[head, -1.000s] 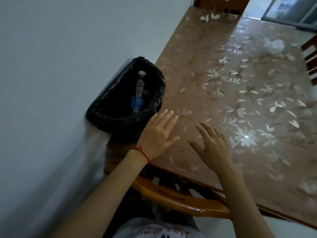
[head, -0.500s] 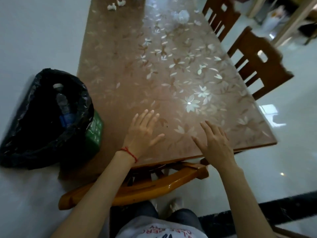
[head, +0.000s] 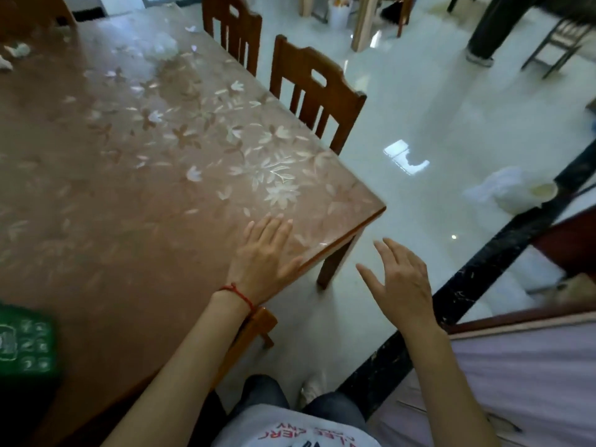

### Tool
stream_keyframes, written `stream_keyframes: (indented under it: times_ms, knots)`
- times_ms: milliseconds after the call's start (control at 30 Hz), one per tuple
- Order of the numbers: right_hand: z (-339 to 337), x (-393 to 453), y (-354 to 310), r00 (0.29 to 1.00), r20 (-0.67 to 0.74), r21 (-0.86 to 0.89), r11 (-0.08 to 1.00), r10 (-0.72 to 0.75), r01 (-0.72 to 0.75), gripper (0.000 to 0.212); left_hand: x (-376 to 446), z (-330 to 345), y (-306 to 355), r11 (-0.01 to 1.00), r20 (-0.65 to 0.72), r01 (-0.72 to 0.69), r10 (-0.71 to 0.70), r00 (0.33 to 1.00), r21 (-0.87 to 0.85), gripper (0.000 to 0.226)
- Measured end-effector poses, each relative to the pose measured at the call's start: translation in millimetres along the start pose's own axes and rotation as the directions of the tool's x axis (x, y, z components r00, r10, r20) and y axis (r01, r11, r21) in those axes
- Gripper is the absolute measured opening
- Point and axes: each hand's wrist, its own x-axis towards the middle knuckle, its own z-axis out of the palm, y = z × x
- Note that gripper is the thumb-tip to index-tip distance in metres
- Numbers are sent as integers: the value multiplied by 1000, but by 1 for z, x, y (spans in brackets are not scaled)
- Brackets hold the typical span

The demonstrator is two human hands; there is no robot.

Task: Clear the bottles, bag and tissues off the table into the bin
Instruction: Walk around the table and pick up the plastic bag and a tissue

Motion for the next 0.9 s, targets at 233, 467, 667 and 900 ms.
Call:
stream_keyframes:
  times_ms: [233, 467, 667, 900]
  knots:
    - [-16, -34, 78, 969, -63, -3, 971, 240, -241, 59, 51, 22, 80, 974, 23, -225, 226, 974, -18, 63]
    - [-33, -68, 131, 892, -121, -10, 899, 434, -439, 58, 86, 38, 143, 905, 102, -417, 424, 900, -87, 66]
    - [-35, -79, 154, 811, -136, -14, 818, 569, -575, 61, 118, 51, 179, 836, 105, -541, 548, 830, -87, 63]
    - [-39, -56, 173, 746, -149, -19, 753, 649, -658, 65, 168, 70, 191, 796, 145, -597, 606, 782, -101, 63]
